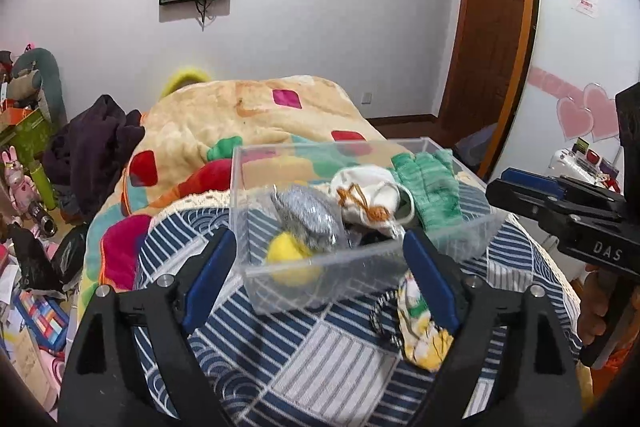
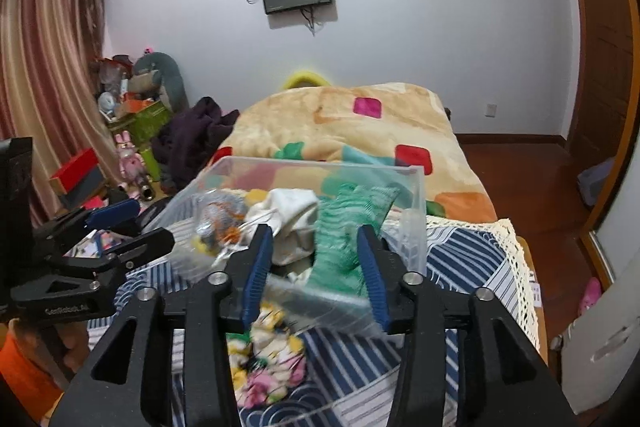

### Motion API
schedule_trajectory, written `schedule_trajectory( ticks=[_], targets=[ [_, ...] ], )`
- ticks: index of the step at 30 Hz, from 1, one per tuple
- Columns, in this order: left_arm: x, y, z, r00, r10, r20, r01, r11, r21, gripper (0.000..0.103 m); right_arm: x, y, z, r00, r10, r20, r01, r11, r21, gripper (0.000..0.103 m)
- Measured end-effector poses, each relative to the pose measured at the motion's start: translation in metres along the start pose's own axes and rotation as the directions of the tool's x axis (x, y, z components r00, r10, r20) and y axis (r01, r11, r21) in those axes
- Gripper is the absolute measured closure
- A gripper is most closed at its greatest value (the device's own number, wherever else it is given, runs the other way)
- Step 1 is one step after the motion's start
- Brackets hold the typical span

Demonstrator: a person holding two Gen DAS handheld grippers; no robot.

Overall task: Organize soft objects
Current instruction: 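Grasp the floral cloth with the right tool while the left tool grasps the braided cord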

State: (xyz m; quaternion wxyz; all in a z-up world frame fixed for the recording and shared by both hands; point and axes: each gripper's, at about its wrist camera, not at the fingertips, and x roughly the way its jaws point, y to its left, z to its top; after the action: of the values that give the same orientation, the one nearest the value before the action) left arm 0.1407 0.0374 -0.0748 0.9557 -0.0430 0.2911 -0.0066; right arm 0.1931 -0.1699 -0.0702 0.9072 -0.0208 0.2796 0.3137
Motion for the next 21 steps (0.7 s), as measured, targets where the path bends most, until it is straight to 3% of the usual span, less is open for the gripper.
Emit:
schedule_trajectory(
  ticks=[7, 12, 16, 18, 21],
  targets=[
    [0.0, -0.006, -0.029, 0.997, -0.047, -0.06, 0.048, 0.999, 0.019, 0.018, 0.004, 0.009, -0.022, 0.998, 0.034, -0.049, -0.035, 0.999, -0.016, 0.061],
    [0.013, -0.011, -0.044, 0.988, -0.095, -0.123, 0.098, 0.995, 0.021, 0.034, 0.017, 0.014, -0.041, 0.99, 0.062, -0.123, -0.065, 0.998, -0.023, 0.061],
    [0.03, -0.018, -0.046, 0.971, -0.141, -0.194, 0.148, 0.989, 0.025, 0.045, 0.033, 0.016, -0.048, 0.983, 0.056, -0.176, -0.061, 0.998, -0.026, 0.061],
    [0.036, -0.022, -0.045, 0.96, -0.168, -0.222, 0.177, 0.984, 0.022, 0.056, 0.04, 0.015, -0.05, 0.98, 0.061, -0.192, -0.065, 0.998, -0.016, 0.061],
    [0.042, -0.024, -0.042, 0.952, -0.181, -0.247, 0.191, 0.981, 0.017, 0.062, 0.044, 0.016, -0.051, 0.973, 0.086, -0.213, -0.09, 0.996, -0.01, 0.061]
  ],
)
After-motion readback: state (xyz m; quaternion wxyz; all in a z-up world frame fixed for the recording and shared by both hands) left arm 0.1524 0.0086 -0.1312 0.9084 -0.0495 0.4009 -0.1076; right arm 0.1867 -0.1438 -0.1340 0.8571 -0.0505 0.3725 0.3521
